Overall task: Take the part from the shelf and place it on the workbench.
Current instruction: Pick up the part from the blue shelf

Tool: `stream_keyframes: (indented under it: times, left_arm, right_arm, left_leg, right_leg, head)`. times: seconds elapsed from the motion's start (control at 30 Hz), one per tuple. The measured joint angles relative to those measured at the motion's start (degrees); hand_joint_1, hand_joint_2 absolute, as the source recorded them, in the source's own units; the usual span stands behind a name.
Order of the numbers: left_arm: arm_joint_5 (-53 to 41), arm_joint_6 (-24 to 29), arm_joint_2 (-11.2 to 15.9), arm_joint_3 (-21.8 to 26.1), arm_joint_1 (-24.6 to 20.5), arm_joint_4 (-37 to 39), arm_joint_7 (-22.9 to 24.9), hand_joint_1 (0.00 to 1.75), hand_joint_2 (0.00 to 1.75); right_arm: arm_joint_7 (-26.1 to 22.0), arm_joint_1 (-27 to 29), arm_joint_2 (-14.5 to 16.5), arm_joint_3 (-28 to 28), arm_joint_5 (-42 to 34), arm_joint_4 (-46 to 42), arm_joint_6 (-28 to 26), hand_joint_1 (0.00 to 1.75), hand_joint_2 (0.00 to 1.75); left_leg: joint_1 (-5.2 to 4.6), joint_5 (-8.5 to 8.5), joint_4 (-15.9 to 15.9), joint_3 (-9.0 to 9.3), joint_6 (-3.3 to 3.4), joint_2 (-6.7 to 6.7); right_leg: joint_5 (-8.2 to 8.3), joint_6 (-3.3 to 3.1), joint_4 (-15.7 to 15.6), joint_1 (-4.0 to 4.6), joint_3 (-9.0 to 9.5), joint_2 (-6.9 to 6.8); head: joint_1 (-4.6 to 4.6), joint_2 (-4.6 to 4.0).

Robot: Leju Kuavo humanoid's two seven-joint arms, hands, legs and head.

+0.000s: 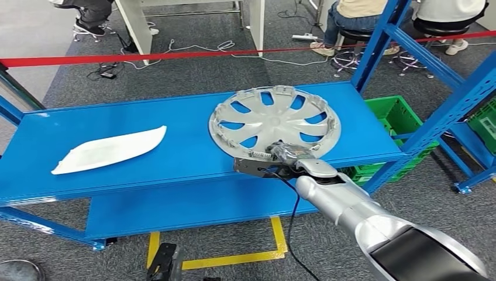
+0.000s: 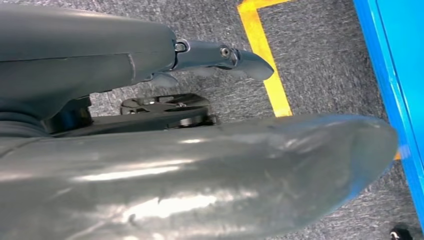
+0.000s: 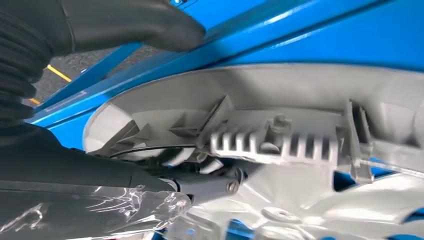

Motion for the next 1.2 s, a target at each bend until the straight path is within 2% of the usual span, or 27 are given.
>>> stream_keyframes:
  times: [0.07, 0.1, 0.17, 0.23, 0.3, 0.33, 0.4, 0.43, 0.47, 0.5, 0.53, 0.6, 0.63, 0.67, 0.77, 0.8, 0.83, 0.87, 0.93, 0.97, 1.0, 1.03, 1.1, 1.13, 1.17, 1.2]
  left_arm:
    - [0.01, 0.05, -0.01, 0.01, 0.01, 0.00, -0.18, 0.00, 0.00]
    - [0.01, 0.05, -0.03, 0.02, -0.01, 0.00, -0.25, 0.00, 0.00]
    - [0.01, 0.03, -0.11, 0.03, -0.04, 0.00, -0.36, 0.00, 0.00]
    - [0.01, -0.05, -0.12, 0.05, -0.04, 0.00, -0.45, 0.00, 0.87]
    - [0.01, -0.11, -0.16, 0.10, -0.04, 0.00, -0.50, 0.00, 1.75]
    - [0.00, -0.12, -0.18, 0.14, -0.04, 0.00, -0.50, 0.00, 1.75]
    - [-0.01, -0.09, -0.19, 0.23, -0.02, 0.00, -0.43, 0.00, 1.75]
    - [-0.02, -0.05, -0.17, 0.27, 0.02, 0.00, -0.36, 0.00, 1.31]
    - [-0.03, -0.02, -0.16, 0.32, 0.06, 0.00, -0.26, 0.00, 0.87]
    - [-0.04, -0.02, -0.15, 0.36, 0.10, 0.00, -0.18, 0.00, 0.44]
    - [-0.05, -0.08, -0.15, 0.39, 0.12, 0.00, -0.14, 0.00, 0.44]
    - [-0.05, -0.25, -0.15, 0.42, 0.12, 0.00, -0.13, 0.00, 1.31]
    - [-0.06, -0.30, -0.14, 0.42, 0.10, 0.00, -0.13, 0.00, 1.75]
    - [-0.12, -0.31, -0.13, 0.43, 0.09, 0.00, -0.13, 0.00, 1.75]
    - [-0.69, 0.12, -0.11, 0.43, 0.06, 0.00, 0.19, 0.00, 1.75]
    - [-0.97, 0.44, -0.10, 0.42, 0.06, 0.00, 0.39, 0.00, 1.75]
    - [-1.28, 0.81, -0.09, 0.42, 0.05, 0.00, 0.59, 0.00, 1.75]
    - [-1.58, 1.18, -0.08, 0.41, 0.05, 0.00, 0.78, 0.00, 1.75]
    - [-2.10, 1.76, -0.05, 0.39, 0.06, 0.00, 0.99, 0.00, 1.75]
    - [-2.26, 1.96, -0.04, 0.38, 0.06, 0.00, 1.05, 0.00, 1.75]
    - [-2.33, 2.08, -0.04, 0.37, 0.06, 0.00, 1.08, 0.00, 1.75]
    - [-2.35, 2.08, -0.03, 0.36, 0.06, 0.00, 1.10, 0.00, 1.75]
    - [-2.09, 1.50, -0.03, 0.36, 0.06, 0.00, 1.00, 0.00, 1.75]
    - [-1.83, 0.98, -0.05, 0.37, 0.05, 0.00, 0.87, 0.00, 1.75]
    - [-1.51, 0.53, -0.07, 0.38, 0.05, 0.00, 0.75, 0.00, 1.75]
    - [-1.23, 0.21, -0.10, 0.40, 0.05, 0.00, 0.65, 0.00, 1.75]
  right_arm:
    - [-0.16, 0.09, 0.00, -0.01, 0.10, 0.01, -0.62, 1.75, 1.75]
    - [-0.20, 0.05, -0.03, -0.02, 0.12, 0.01, -0.86, 1.75, 1.75]
    - [-0.25, 0.01, -0.11, -0.05, 0.13, 0.02, -1.22, 1.75, 1.75]
    - [-0.33, 0.09, -0.30, -0.11, 0.14, 0.09, -1.60, 1.75, 1.75]
    - [-0.52, 0.14, -0.52, -0.19, 0.15, 0.21, -1.87, 1.75, 1.75]
    - [-0.64, 0.15, -0.58, -0.20, 0.14, 0.26, -1.94, 1.75, 1.75]
    - [-0.92, 0.26, -0.61, -0.24, 0.16, 0.33, -2.14, 1.75, 1.75]
    - [-1.05, 0.34, -0.61, -0.26, 0.19, 0.36, -2.27, 1.75, 1.75]
    - [-1.16, 0.40, -0.61, -0.28, 0.23, 0.38, -2.40, 1.75, 1.75]
    - [-1.25, 0.43, -0.61, -0.30, 0.27, 0.39, -2.50, 1.75, 1.75]
    - [-1.30, 0.42, -0.61, -0.31, 0.31, 0.39, -2.57, 1.75, 1.75]
    - [-1.36, 0.36, -0.58, -0.32, 0.38, 0.38, -2.69, 1.75, 1.75]
    - [-1.45, 0.34, -0.53, -0.33, 0.43, 0.38, -2.75, 1.75, 1.75]
    - [-1.57, 0.32, -0.48, -0.33, 0.49, 0.38, -2.78, 1.75, 1.75]
    - [-1.85, 0.13, -0.32, -0.36, 0.75, 0.37, -2.80, 1.75, 1.75]
    - [-1.88, 0.05, -0.22, -0.39, 0.84, 0.37, -2.80, 1.75, 1.75]
    - [-1.89, 0.00, -0.12, -0.44, 0.92, 0.36, -2.81, 1.75, 1.75]
    - [-1.90, 0.00, -0.03, -0.49, 0.98, 0.36, -2.82, 1.75, 1.75]
    - [-1.87, 0.06, -0.02, -0.59, 1.09, 0.37, -2.84, 1.75, 1.75]
    - [-1.86, 0.09, -0.02, -0.61, 1.13, 0.37, -2.85, 1.75, 1.75]
    - [-1.86, 0.11, -0.02, -0.61, 1.16, 0.38, -2.86, 1.75, 1.75]
    - [-1.86, 0.12, -0.02, -0.62, 1.19, 0.38, -2.86, 1.75, 1.75]
    - [-1.86, 0.11, -0.03, -0.65, 1.20, 0.38, -2.88, 1.75, 1.75]
    - [-1.86, 0.09, -0.04, -0.70, 1.21, 0.38, -2.92, 1.75, 1.75]
    - [-1.86, 0.07, -0.06, -0.79, 1.22, 0.38, -3.00, 1.75, 1.75]
    - [-1.86, 0.07, -0.09, -0.93, 1.23, 0.38, -3.12, 1.75, 1.75]
  left_leg:
    - [0.34, 3.59, -7.47, 3.99, -0.32, 0.06]
    - [0.48, 4.67, -10.99, 5.85, -0.25, -0.06]
    - [0.55, 5.01, -14.17, 7.44, 0.30, -0.20]
    - [0.42, 5.19, -14.33, 7.36, 1.33, -0.13]
    - [0.46, 5.56, -14.44, 7.26, 2.13, 0.05]
    - [0.50, 5.73, -14.49, 7.15, 2.44, 0.12]
    - [0.40, 5.92, -14.47, 6.83, 2.75, 0.18]
    - [0.34, 5.98, -14.46, 6.69, 2.82, 0.19]
    - [0.30, 6.02, -14.46, 6.62, 2.85, 0.20]
    - [0.28, 6.04, -14.45, 6.63, 2.85, 0.20]
    - [0.30, 6.03, -14.44, 6.69, 2.78, 0.19]
    - [0.26, 5.97, -14.39, 6.84, 2.38, 0.13]
    - [0.19, 5.97, -14.37, 6.86, 2.06, 0.08]
    - [0.15, 6.04, -14.41, 6.86, 1.72, 0.02]
    - [0.38, 6.26, -14.76, 6.91, 0.66, -0.10]
    - [0.42, 5.76, -14.27, 6.66, 0.40, -0.07]
    - [0.40, 4.61, -12.63, 5.89, 0.22, -0.03]
    - [0.37, 2.90, -9.68, 4.49, 0.13, 0.03]
    - [0.28, -0.67, -1.67, 0.63, 0.04, 0.06]
    - [0.28, -1.38, 1.09, -0.73, 0.02, 0.06]
    - [0.29, -1.00, 1.88, -1.16, 0.02, 0.07]
    - [0.31, 0.46, 0.29, -0.42, 0.03, 0.08]
    - [0.40, 4.41, -7.19, 3.28, -0.06, 0.17]
    - [0.44, 5.59, -10.77, 5.01, 0.04, 0.14]
    - [0.45, 6.11, -13.11, 6.07, 0.20, 0.10]
    - [0.40, 6.03, -14.09, 6.43, 0.48, 0.05]
  right_leg:
    - [0.06, 0.49, 0.14, -0.09, -0.03, 0.35]
    - [0.04, 0.83, 0.31, -0.03, -0.16, 0.63]
    - [0.06, 1.48, 0.36, 0.18, -0.40, 1.19]
    - [0.25, 1.97, 0.07, 0.05, -0.52, 1.42]
    - [-0.82, 2.43, 1.55, -0.10, -1.26, 0.93]
    - [-2.34, 2.61, 3.94, -0.13, -2.30, 0.57]
    - [-6.44, 2.85, 11.50, -0.13, -5.54, 0.09]
    - [-7.88, 2.90, 14.89, -0.13, -7.01, 0.03]
    - [-8.34, 2.89, 16.67, -0.13, -7.69, 0.01]
    - [-7.60, 2.85, 16.07, -0.15, -7.23, 0.01]
    - [-5.94, 2.82, 13.14, -0.19, -5.61, -0.01]
    - [-2.70, 2.79, 5.03, -0.29, -1.26, -0.06]
    - [-1.86, 2.64, 2.27, -0.29, 0.21, -0.01]
    - [-1.63, 2.41, 0.97, -0.19, 0.88, 0.05]
    - [-1.35, 1.21, 0.56, 0.12, 0.97, 0.11]
    - [-1.19, 0.78, 0.36, 0.06, 1.04, 0.06]
    - [-1.03, 0.42, 0.15, -0.05, 1.10, -0.01]
    - [-0.93, 0.17, 0.03, -0.13, 1.12, -0.08]
    - [-0.88, -0.01, -0.01, -0.13, 0.99, -0.14]
    - [-0.88, -0.02, -0.01, -0.13, 0.96, -0.13]
    - [-0.88, -0.01, 0.00, -0.14, 0.96, -0.12]
    - [-0.89, 0.05, 0.01, -0.19, 0.99, -0.07]
    - [-0.99, 0.48, 0.19, -0.22, 0.99, 0.11]
    - [-1.07, 0.80, 0.39, -0.15, 0.82, 0.27]
    - [-1.09, 1.16, 0.51, -0.04, 0.63, 0.41]
    - [-1.06, 1.49, 0.54, 0.06, 0.46, 0.52]
  head:
    - [-0.05, -0.01]
    - [-0.11, -0.01]
    - [-0.06, -0.01]
    - [0.11, 0.00]
    - [0.30, 0.00]
    - [0.41, -0.01]
    - [0.64, -0.01]
    - [0.64, -0.01]
    - [0.64, 0.00]
    - [0.63, 0.00]
    - [0.64, 0.00]
    - [0.64, -0.01]
    - [0.61, -0.01]
    - [0.57, -0.01]
    - [0.54, 0.00]
    - [0.51, 0.00]
    - [0.46, 0.00]
    - [0.41, 0.00]
    - [0.36, 0.00]
    - [0.36, 0.00]
    - [0.36, 0.00]
    - [0.36, 0.00]
    - [0.29, 0.00]
    - [0.22, 0.00]
    - [0.22, 0.00]
    - [0.21, 0.00]
